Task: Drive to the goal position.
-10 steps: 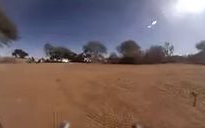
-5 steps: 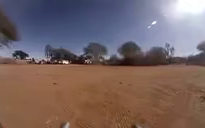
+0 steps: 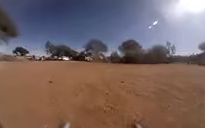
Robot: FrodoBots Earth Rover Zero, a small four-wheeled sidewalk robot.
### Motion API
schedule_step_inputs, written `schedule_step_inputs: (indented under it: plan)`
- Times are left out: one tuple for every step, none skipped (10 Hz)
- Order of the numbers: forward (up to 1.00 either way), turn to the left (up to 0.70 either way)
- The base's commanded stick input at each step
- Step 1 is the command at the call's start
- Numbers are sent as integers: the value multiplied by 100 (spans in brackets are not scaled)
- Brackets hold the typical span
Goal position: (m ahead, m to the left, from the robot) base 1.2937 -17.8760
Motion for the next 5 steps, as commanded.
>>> schedule_step_inputs:
  plan:
    - [50, 0]
    - [50, 0]
    - [50, 0]
    - [50, 0]
    - [50, 0]
